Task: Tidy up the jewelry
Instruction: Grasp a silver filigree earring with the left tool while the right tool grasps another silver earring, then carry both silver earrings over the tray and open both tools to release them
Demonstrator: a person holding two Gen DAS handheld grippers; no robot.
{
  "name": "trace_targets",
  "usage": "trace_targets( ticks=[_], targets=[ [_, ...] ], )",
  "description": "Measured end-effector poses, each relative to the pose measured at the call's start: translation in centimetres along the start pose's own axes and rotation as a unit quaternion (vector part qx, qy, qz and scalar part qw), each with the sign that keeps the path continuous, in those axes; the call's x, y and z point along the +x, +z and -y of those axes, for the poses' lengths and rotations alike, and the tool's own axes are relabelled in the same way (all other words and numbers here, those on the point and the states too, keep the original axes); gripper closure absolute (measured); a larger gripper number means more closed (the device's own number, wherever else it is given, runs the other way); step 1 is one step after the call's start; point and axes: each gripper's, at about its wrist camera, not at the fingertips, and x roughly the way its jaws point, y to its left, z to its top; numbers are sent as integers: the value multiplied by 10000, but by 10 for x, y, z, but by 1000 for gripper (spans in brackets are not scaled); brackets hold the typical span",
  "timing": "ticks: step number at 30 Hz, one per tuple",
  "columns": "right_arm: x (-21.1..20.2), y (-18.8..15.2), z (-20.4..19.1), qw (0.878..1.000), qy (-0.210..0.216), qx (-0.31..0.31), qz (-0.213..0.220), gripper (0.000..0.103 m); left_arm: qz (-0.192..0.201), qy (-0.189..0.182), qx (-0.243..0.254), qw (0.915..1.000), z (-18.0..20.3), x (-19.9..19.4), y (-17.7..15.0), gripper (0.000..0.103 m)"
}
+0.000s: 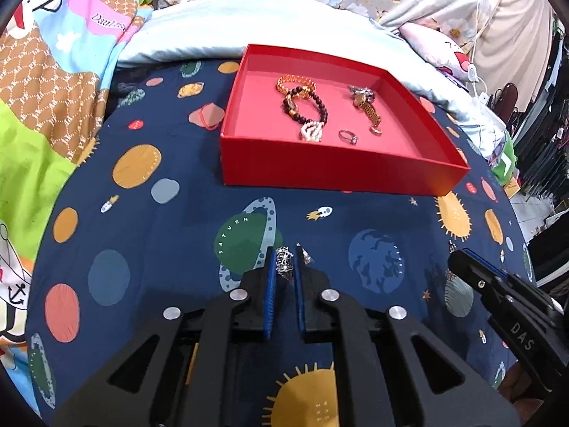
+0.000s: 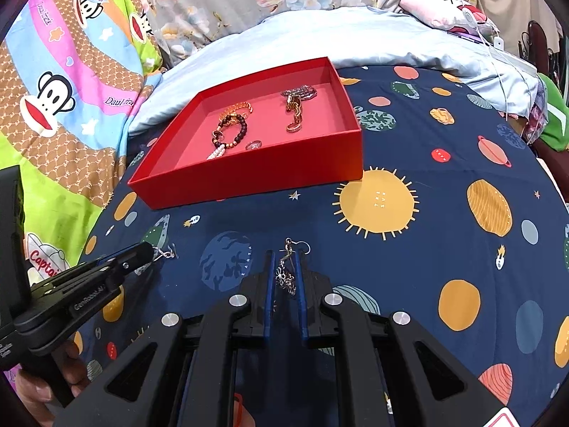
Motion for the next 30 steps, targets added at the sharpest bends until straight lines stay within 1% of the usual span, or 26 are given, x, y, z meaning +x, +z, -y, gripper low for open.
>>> trace_targets(
  ticks=[7,16,25,30],
  targets=[
    [-14,5,-4,9999,74,-28,142,93,146,-67,93,9998,9,-19,8,95],
    [-32,17,-11,9990,213,-72,373,93,478,-111,230,9985,26,-41,27,94],
    [-42,44,-17,9970,317,-156,685,93,767,-85,379,9963,40,-48,53,94],
    [-42,64,-21,9955,354,-249,844,93,979,-58,441,9942,47,-50,77,94]
  ],
)
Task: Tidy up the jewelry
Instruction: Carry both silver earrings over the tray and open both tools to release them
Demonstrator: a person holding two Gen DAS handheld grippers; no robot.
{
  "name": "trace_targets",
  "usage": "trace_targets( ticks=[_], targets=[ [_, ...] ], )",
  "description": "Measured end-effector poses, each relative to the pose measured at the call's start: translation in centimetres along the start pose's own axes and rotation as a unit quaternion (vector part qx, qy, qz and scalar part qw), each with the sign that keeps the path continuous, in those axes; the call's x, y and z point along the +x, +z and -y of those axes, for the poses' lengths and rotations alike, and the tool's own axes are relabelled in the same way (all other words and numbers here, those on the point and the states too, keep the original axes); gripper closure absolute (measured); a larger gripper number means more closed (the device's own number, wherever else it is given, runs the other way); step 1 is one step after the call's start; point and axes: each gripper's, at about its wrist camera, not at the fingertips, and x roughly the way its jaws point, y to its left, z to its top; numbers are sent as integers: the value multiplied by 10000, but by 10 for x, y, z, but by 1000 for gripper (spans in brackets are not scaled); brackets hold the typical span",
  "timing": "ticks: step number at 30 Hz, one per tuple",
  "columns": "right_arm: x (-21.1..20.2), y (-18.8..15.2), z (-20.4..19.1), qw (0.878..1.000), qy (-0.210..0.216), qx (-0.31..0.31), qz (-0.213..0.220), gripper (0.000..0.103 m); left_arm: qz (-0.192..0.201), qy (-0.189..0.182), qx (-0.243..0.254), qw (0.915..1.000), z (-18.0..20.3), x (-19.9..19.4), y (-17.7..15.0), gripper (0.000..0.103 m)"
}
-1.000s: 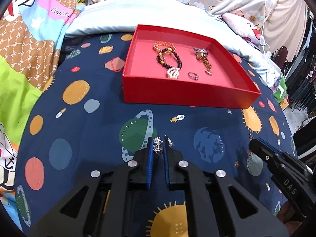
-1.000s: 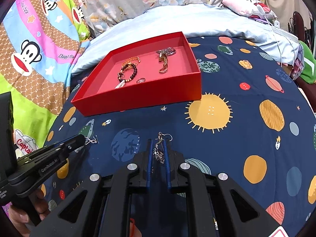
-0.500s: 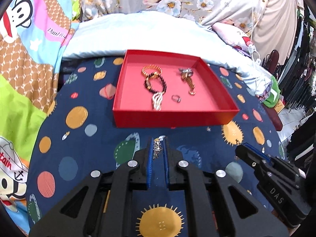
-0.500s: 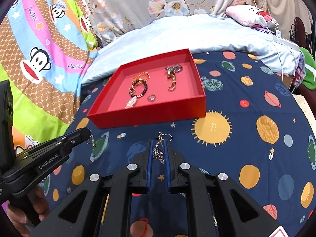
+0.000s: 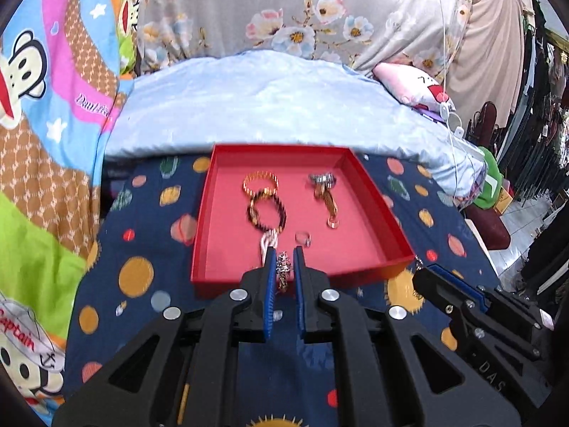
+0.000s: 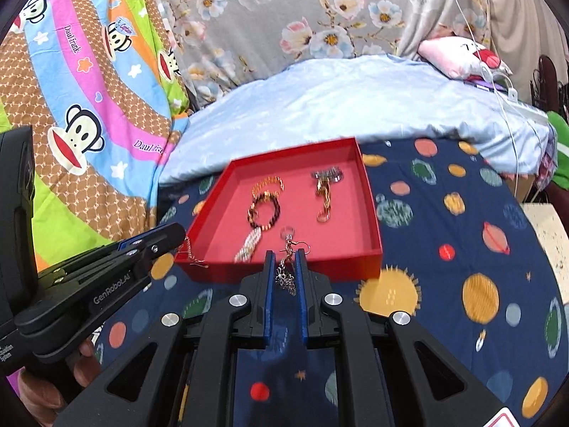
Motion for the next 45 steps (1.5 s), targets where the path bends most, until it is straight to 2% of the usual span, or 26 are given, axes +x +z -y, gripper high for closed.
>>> trace_targets(
  ticks=[18,26,36,45],
  targets=[
    [17,69,-5,9983,166,-270,482,93,534,116,103,9985,-3,17,68,94],
    [36,94,2,9980,253,-292,496,93,758,258,105,9967,-14,23,95,94],
    [84,95,13,9994,235,-215,131,93,561,116,1,9984,-20,63,112,94],
    [124,90,17,9994,171,-257,-163,93,191,160,-80,9997,-22,108,105,94]
  ],
)
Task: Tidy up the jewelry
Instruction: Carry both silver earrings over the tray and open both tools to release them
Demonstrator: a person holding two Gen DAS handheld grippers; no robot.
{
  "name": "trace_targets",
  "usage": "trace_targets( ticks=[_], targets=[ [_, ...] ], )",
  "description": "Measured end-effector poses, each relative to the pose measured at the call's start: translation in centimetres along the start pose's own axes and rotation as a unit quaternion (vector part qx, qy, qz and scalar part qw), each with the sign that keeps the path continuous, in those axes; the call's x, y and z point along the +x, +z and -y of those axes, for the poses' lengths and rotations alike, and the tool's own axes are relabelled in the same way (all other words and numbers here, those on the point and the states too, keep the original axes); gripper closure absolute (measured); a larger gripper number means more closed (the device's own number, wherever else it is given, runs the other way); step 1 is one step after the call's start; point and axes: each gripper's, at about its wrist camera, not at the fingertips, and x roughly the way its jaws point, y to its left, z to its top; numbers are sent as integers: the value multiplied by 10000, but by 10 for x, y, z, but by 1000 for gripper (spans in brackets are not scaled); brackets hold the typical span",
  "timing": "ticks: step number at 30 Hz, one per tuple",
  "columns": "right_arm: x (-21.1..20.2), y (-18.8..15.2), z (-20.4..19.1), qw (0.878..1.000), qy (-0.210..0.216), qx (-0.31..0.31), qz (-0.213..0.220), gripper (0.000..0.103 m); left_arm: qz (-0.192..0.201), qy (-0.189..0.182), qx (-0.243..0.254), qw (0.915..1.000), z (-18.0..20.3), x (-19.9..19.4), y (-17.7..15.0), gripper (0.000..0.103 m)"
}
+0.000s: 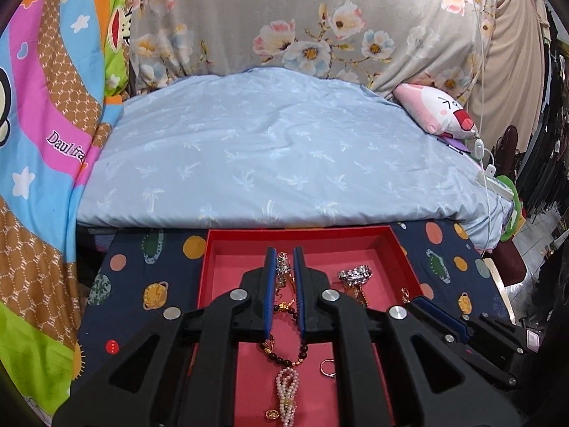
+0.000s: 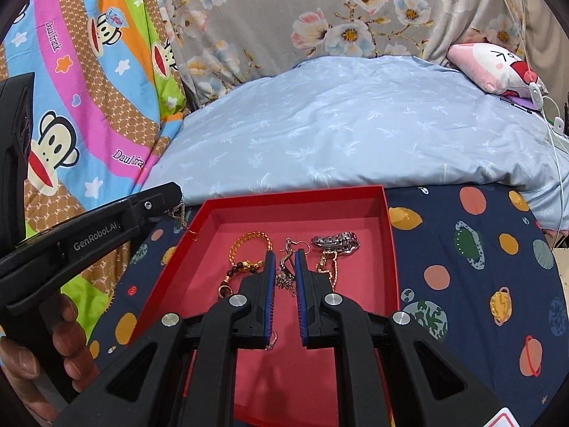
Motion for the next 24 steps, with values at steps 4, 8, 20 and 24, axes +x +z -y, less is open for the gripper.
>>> trace_targets(
  ticks=[4,8,20,24],
  targets=[
    [12,-3,2,9999,16,17,-99,93,-159,-7,-68,9999,-4,15,-6,94],
    [16,-6,3,9999,41,13,-98,89,-251,64,-135,9996,-7,24,-11,87],
    [-12,-9,1,9995,-249,13,216,62,-5,553,-58,9985,-9,1,-16,42],
    [-33,-21,-5,9977,-555,-109,378,46,0,617,-27,9981,-8,-13,-27,41]
  ],
)
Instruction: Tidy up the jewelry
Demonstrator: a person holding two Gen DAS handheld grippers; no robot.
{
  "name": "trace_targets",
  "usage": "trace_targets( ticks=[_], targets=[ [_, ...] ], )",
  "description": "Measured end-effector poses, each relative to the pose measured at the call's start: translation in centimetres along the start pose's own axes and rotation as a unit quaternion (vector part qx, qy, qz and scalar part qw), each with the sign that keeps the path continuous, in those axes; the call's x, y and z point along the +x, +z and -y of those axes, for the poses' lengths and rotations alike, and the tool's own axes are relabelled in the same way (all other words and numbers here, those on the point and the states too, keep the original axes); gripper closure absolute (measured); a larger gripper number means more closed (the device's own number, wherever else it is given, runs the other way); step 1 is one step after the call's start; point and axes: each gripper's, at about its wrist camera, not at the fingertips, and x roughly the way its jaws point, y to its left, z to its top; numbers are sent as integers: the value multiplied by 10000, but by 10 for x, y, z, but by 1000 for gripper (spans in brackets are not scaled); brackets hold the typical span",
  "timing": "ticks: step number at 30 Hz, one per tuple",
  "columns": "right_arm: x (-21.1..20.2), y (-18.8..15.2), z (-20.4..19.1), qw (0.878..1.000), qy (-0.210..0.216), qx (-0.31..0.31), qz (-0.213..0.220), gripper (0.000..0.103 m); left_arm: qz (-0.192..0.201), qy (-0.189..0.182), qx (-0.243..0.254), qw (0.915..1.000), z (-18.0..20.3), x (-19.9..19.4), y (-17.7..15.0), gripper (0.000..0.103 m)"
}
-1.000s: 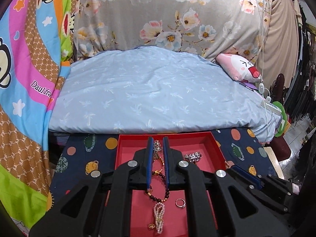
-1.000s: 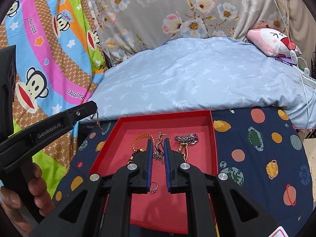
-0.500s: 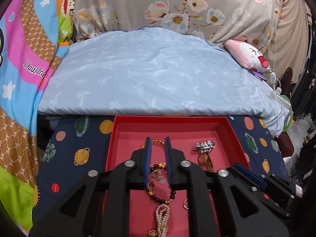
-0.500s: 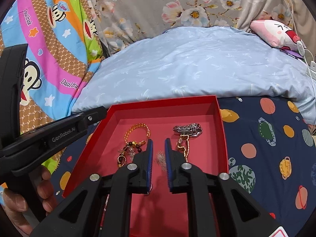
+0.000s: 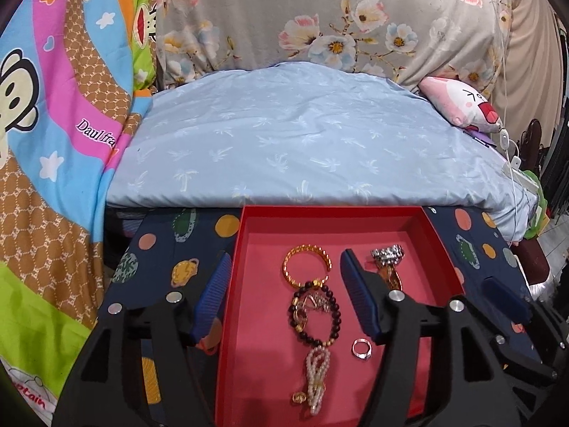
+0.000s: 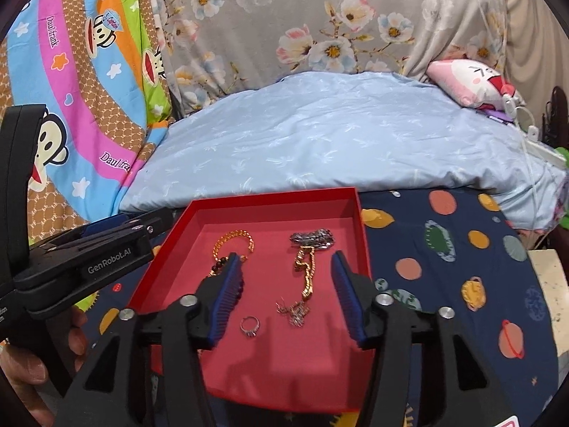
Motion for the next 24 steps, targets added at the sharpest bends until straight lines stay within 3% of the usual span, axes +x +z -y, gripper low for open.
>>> trace_targets(
  ticks=[9,11,18,20,24],
  targets=[
    [-28,-34,-3,9996,-214,141,-149,39,-213,158,-131,9996,-10,-28,-39,41],
    [-33,-43,-3,9993,-252,207,-181,32,-235,188,-151,9994,-11,-35,-48,36],
    [-51,-75,-7,9983,-547,138,-170,26,-201,386,66,9990,1,-57,-80,24],
    [-55,-81,-7,9983,-531,177,-186,23,-221,420,91,9988,4,-61,-91,16],
    [-62,-96,-5,9978,-582,248,-208,19,-229,612,142,9978,6,-66,-111,14]
  ],
)
